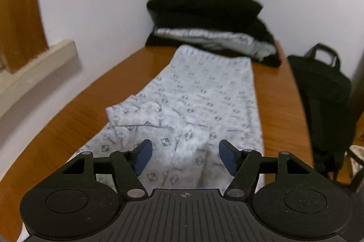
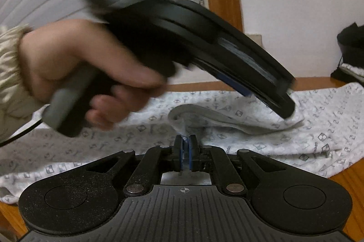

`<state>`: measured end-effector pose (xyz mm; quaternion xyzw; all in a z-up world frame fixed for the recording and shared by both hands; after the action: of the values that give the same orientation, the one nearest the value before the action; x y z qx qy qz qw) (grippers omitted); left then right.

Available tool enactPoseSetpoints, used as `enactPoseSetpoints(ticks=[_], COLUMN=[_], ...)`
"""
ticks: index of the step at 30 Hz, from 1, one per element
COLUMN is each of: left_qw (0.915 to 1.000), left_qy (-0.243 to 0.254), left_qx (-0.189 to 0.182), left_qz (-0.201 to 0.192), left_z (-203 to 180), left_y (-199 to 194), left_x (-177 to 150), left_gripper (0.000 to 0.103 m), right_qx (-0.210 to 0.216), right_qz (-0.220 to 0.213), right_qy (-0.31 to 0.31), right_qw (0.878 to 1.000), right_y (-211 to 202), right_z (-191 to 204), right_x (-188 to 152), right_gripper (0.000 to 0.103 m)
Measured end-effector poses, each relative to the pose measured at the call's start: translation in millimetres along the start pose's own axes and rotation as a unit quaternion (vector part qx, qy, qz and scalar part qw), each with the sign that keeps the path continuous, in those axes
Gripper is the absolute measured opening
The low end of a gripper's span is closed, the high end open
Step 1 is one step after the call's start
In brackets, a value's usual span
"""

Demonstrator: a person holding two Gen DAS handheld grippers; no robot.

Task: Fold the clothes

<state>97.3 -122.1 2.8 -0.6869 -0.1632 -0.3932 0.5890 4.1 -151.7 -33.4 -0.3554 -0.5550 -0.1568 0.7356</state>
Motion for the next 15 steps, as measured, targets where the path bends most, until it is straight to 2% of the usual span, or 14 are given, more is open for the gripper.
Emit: enactPoseSetpoints(ticks=[4,7,8,10,11,15], left_qw=[0.9997,0.9994,0.9993,0.9994,0.999,0.9962], left_qy=[-0.01,-0.001,0.0,-0.028,-0.042,-0.085], left_qx=[-0.003,0.015,0.02,0.01,0.005,-0.004], left_qz=[0.023,0.031,0.031,0.021,0.016,-0.016], left_z=[3,6,8,18,23,47], left_y=[18,25,26,17,12,-15], left_x=[-1,-3,-3,-1,0,2], left_gripper=[0.071,0.07,0.064,0.03,0.006,0.004], right_qx=[-0.002,0.002,0.001,-0.001,-0.002,-0.003], right_qz=[-0.004,-0.005,-0.006,-0.01,-0.013,-0.021], right_qy=[0.002,0.014,0.014,0.012,0.011,0.017], right_qw=[1.0,1.0,1.0,1.0,1.0,1.0], right_y=[-1,-2,-2,-3,-4,-8], right_z=[0,-3,-3,-2,-1,-1], right_x=[0,0,0,0,1,7], right_gripper=[0.006,0.006,0.006,0.006,0.006,0.005])
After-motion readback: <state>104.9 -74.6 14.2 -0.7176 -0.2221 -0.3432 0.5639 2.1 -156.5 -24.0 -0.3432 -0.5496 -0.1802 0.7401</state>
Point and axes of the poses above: each gripper's, at about its wrist camera, not at the fingertips, and y roughly the way its jaws point, z to its left, x to its top, the point moved 6 cm from there along y, roughly the way its jaws point, and after that the axes turned 1 degree about x, right-handed, at the moved point
